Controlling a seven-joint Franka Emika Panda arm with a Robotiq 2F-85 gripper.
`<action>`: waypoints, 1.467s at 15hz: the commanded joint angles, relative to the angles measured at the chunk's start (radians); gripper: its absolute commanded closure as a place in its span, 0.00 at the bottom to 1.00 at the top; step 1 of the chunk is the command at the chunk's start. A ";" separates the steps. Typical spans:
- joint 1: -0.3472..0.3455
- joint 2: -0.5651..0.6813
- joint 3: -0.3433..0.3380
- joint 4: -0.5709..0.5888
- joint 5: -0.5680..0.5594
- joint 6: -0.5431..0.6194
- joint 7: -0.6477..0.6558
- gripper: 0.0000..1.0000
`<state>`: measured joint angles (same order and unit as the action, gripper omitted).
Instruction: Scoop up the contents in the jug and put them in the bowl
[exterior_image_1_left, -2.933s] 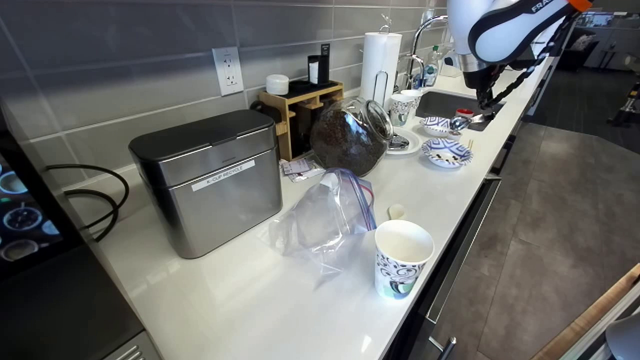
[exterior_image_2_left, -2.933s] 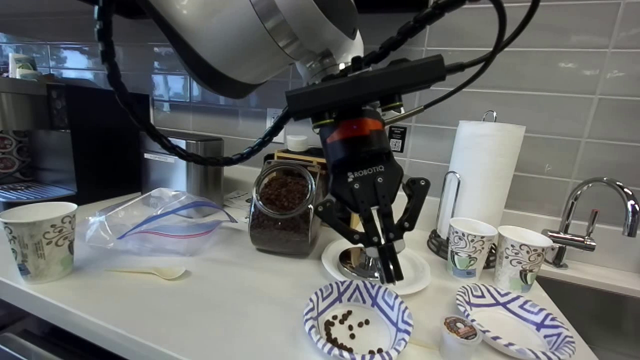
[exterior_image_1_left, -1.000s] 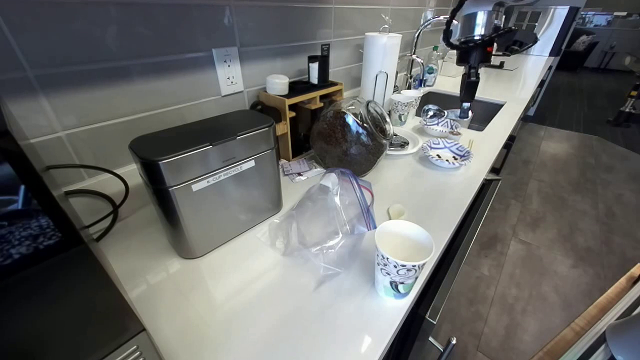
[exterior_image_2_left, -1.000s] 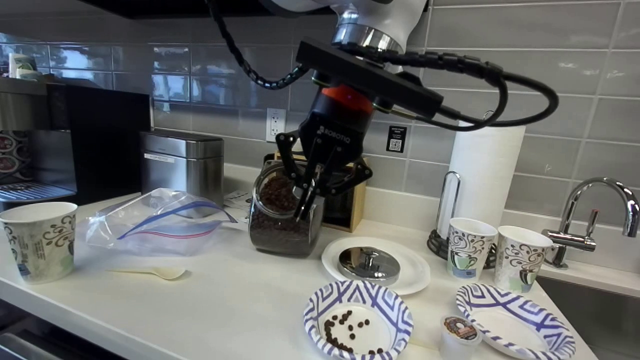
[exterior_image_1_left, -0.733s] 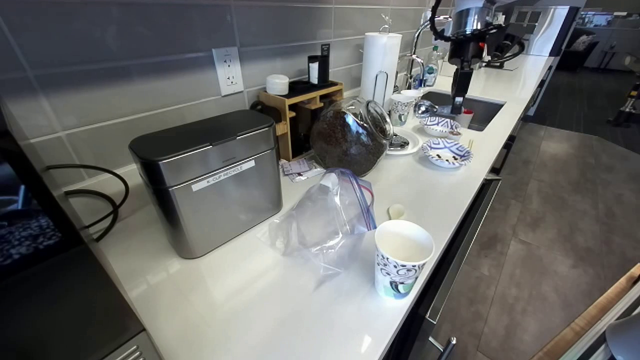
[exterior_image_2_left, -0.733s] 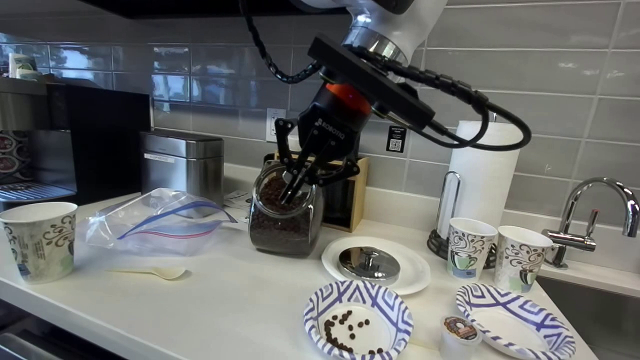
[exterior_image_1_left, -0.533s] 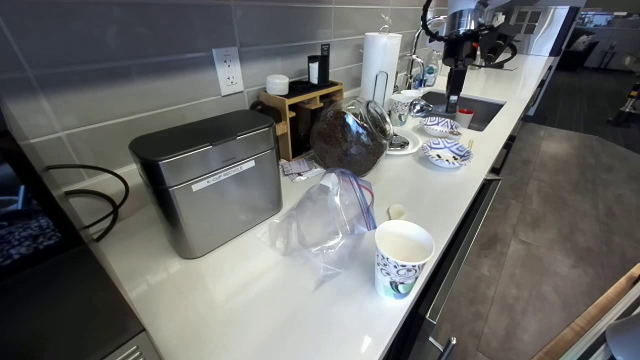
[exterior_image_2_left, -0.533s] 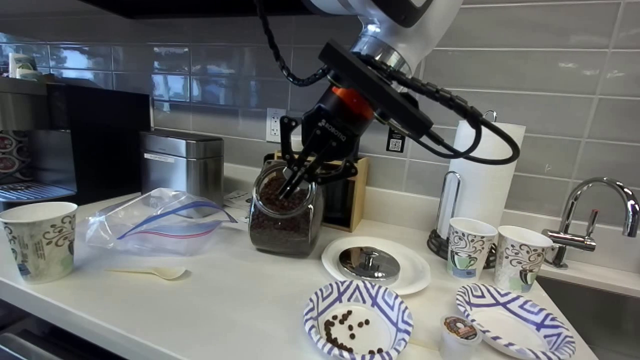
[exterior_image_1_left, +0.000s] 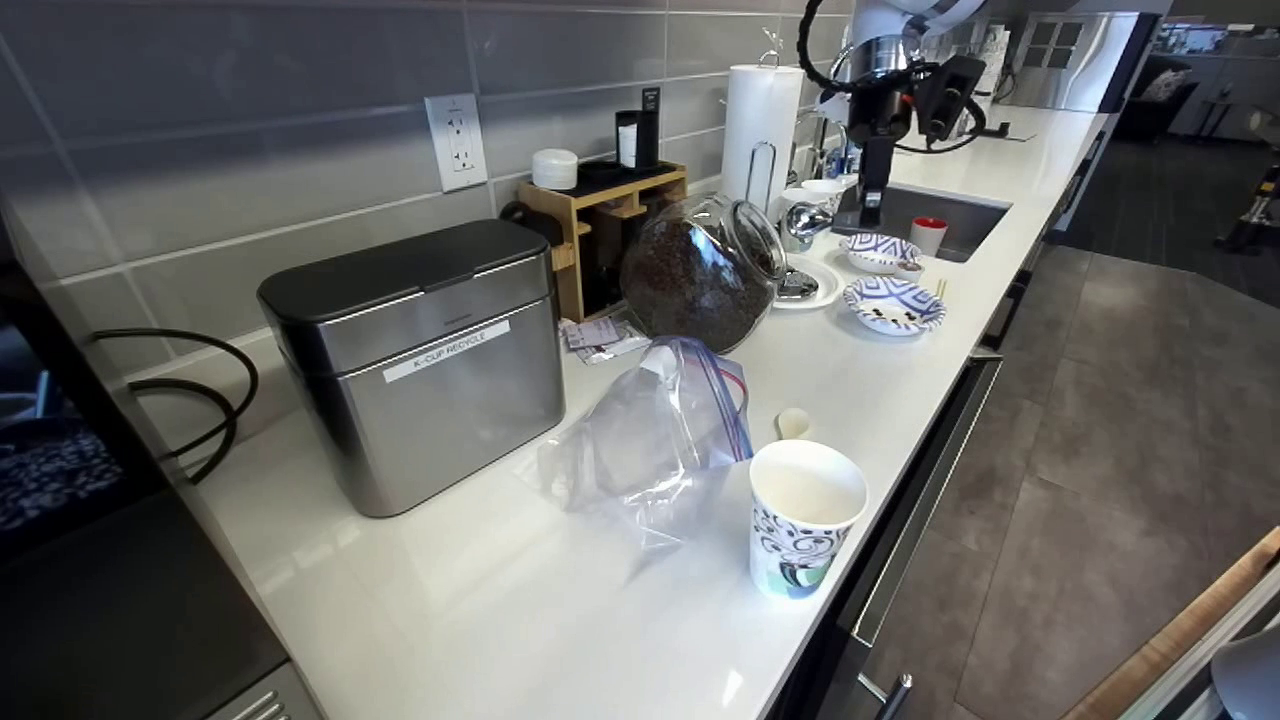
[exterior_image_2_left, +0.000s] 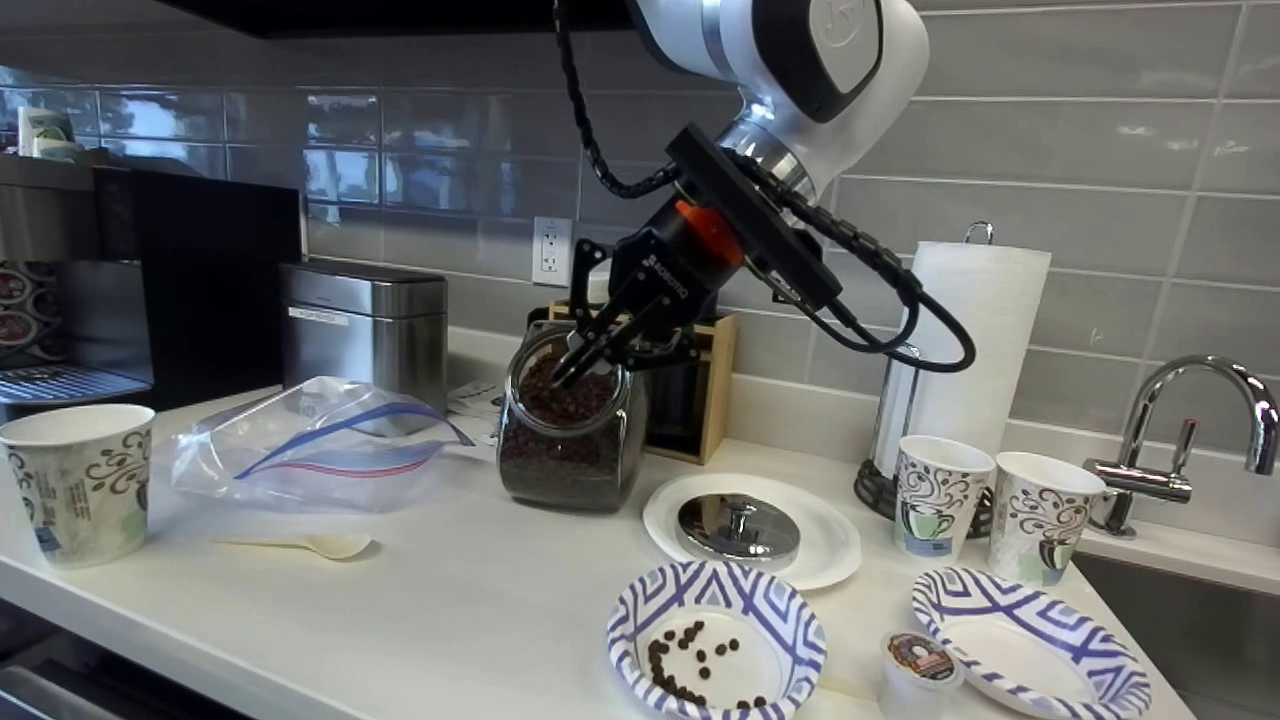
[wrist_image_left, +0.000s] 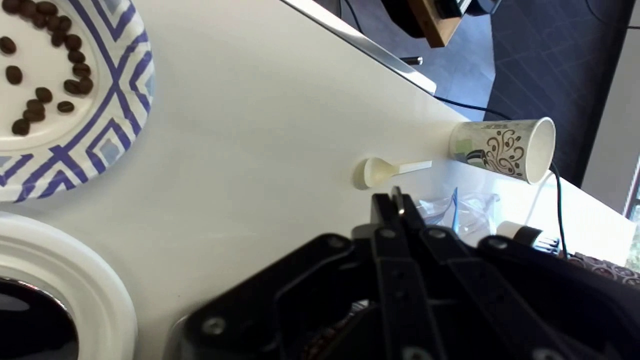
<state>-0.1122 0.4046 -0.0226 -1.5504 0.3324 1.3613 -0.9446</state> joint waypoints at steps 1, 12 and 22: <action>-0.018 0.094 0.032 0.122 0.029 -0.082 0.048 0.99; -0.040 0.239 0.082 0.262 0.091 -0.175 0.150 0.99; -0.045 0.311 0.104 0.310 0.134 -0.151 0.267 0.99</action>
<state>-0.1437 0.6761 0.0609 -1.2876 0.4389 1.2272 -0.7236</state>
